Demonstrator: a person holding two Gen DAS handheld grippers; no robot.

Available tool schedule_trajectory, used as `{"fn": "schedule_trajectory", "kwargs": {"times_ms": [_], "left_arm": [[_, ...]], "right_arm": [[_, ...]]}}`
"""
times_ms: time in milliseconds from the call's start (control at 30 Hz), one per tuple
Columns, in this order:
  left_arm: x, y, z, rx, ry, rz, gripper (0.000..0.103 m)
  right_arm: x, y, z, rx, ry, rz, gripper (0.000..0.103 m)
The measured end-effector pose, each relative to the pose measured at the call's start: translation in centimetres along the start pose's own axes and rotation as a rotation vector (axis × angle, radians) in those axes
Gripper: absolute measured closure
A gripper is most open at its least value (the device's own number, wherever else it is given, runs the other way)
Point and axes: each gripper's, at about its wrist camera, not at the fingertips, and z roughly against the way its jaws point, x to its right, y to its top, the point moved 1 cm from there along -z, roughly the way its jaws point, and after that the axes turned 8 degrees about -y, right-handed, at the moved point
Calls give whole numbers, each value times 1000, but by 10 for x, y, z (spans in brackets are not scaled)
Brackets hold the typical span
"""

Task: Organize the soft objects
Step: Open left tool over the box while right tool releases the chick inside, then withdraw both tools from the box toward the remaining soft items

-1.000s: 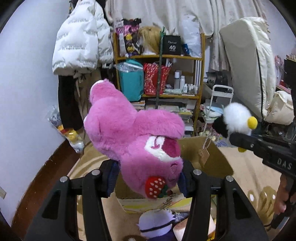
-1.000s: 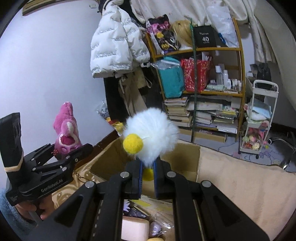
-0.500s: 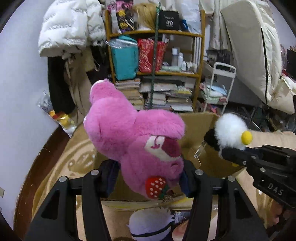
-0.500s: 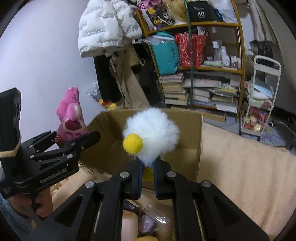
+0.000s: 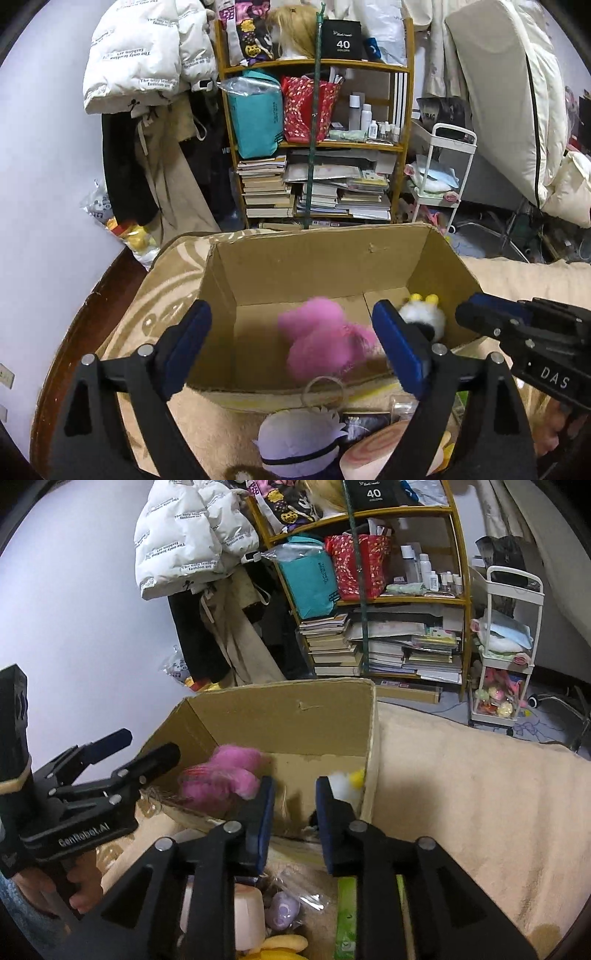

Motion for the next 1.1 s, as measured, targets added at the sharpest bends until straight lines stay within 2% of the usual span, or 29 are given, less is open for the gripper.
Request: {"fn": "schedule_trajectory", "kwargs": {"times_ms": [33,100,200,333,500,733,1100], "left_arm": [[-1,0,1,-6,-2,10,14],[-5,-1,5,-11,-5,33,14],[-10,-2,9,-25,16,55,7],[-18,-8,21,-33,9,110,7],[-27,-22,41,-57,18,142,6],[-34,-46,75,-83,22,168,4],[-33,-75,93,-180,32,175,3]], "right_arm": [[1,-1,3,5,0,-3,63],[1,-1,10,16,5,-12,55],[1,-3,22,32,4,-16,47],[1,-6,39,57,-14,-31,18],[3,-12,64,80,-47,-48,2],[-4,-23,98,93,-73,-45,0],[-25,-44,120,62,-93,12,0]]}}
